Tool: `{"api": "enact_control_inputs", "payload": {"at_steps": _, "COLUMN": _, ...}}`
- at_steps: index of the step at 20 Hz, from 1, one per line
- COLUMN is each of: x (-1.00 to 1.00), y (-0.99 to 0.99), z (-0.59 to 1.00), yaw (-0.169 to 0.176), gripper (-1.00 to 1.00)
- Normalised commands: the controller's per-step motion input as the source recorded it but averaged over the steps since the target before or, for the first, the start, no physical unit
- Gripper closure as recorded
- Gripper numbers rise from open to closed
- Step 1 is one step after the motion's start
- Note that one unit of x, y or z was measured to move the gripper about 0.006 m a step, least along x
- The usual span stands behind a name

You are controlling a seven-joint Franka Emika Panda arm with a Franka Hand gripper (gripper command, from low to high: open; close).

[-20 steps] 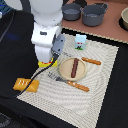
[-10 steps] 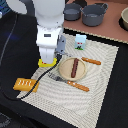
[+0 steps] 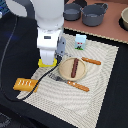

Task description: Interact with the objects in diverse but meaningful ways.

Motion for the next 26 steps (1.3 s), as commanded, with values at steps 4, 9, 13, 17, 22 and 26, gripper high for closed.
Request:
{"api": "enact_control_inputs", "payload": {"at_steps": 4, "x": -0.15, "y": -0.12, "z": -0.38, "yaw": 0.035, "gripper": -1.00}}
{"api": "enact_control_inputs", "payload": {"at_steps": 9, "x": -0.18, "y": -0.12, "z": -0.37, "yaw": 0.035, "gripper": -1.00}}
{"api": "enact_control_inputs", "payload": {"at_steps": 13, "x": -0.23, "y": -0.10, "z": -0.40, "yaw": 0.037, "gripper": 1.00}}
{"api": "enact_control_inputs", "payload": {"at_steps": 17, "x": -0.22, "y": -0.05, "z": -0.38, "yaw": 0.040, "gripper": 1.00}}
{"api": "enact_control_inputs", "payload": {"at_steps": 22, "x": -0.20, "y": -0.01, "z": -0.36, "yaw": 0.049, "gripper": 1.00}}
{"api": "enact_control_inputs", "payload": {"at_steps": 26, "x": -0.16, "y": 0.00, "z": -0.32, "yaw": 0.051, "gripper": 1.00}}
